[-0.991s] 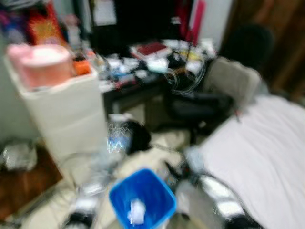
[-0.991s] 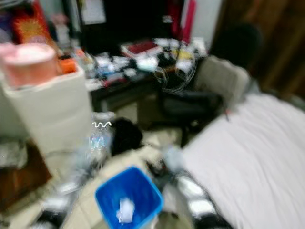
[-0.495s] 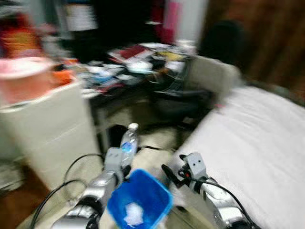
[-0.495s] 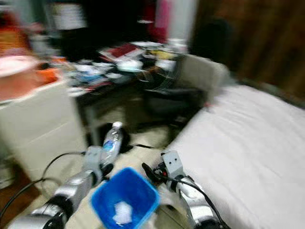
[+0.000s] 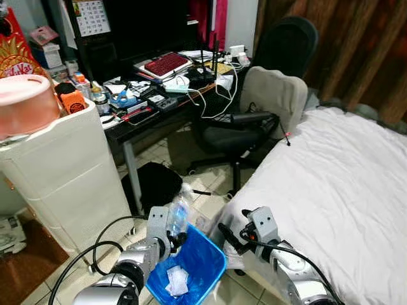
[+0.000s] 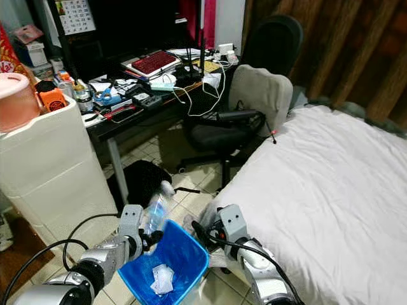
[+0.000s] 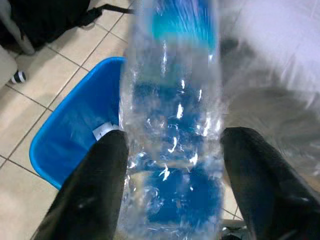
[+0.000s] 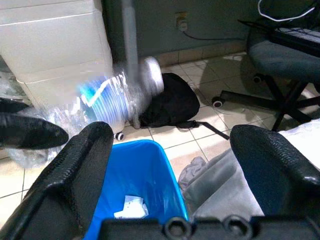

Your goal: Clean up the room

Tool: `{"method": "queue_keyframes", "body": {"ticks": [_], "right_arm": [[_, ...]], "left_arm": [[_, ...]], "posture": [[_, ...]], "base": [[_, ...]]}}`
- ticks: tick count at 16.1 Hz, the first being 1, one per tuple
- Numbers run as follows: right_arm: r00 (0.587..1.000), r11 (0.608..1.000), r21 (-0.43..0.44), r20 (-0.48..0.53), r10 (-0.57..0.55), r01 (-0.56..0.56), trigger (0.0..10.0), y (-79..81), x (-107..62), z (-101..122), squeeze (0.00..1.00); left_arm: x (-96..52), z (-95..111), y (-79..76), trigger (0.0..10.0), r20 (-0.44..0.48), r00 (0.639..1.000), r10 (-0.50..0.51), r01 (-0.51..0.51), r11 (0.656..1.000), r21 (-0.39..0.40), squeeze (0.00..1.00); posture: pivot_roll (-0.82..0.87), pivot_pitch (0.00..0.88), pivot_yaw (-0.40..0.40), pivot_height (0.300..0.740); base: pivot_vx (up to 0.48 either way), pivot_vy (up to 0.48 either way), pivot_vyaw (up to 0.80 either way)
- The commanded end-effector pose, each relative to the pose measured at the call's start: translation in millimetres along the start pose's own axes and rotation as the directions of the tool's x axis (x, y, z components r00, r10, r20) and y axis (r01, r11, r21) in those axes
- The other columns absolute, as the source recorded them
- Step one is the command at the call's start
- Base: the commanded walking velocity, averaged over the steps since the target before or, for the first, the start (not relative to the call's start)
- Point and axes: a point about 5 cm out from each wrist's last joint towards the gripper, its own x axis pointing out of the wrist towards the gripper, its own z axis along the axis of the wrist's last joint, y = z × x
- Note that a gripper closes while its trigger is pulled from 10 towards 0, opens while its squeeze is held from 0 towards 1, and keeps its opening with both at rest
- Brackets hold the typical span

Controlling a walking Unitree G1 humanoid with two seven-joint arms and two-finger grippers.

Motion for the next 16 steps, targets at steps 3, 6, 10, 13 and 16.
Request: {"method": "queue_keyframes", "body": {"ticks": [3,6,10,13,16], "right_arm": [[1.0,1.0,-0.003,0.004,-0.009,0.009,10.0,-1.9,-0.8,2,0.0],[0.995,0.996,-0.005,0.043,-0.091,0.091,10.0,-15.5,-4.7,10,0.0],[0.93,0.954,0.057,0.213,-0.298,0.293,10.0,-35.4,-24.2,38,0.0],[0.93,0.95,0.077,0.193,-0.313,0.303,10.0,-36.7,-20.4,33,0.0],[0.942,0.962,0.039,0.193,-0.273,0.271,10.0,-34.4,-16.6,38,0.0]], "left_arm": [[-0.1,-4,-5.7,10.0,-0.007,0.996,-0.085,0.085,0.994,0.068,0.0],[-24.9,5,6.5,10.0,0.263,0.949,-0.173,0.075,0.936,0.344,0.0],[-105.5,60,-18.6,10.0,0.751,0.65,-0.118,-0.137,0.954,0.269,0.0],[-96.0,51,-17.5,10.0,0.719,0.691,-0.079,-0.167,0.95,0.265,0.0],[-80.3,46,-13.4,10.0,0.647,0.761,-0.043,-0.161,0.954,0.254,0.0]], "posture": [[0.02,0.012,-0.002,0.74],[0.06,0.0,0.0,0.74],[0.09,0.0,-0.012,0.74],[0.08,0.0,-0.011,0.74],[0.06,0.0,-0.005,0.74]], "base": [[0.0,0.0,0.0],[0.0,0.0,0.0],[0.0,0.0,0.0],[0.0,0.0,0.0],[0.0,0.0,-0.79]]}}
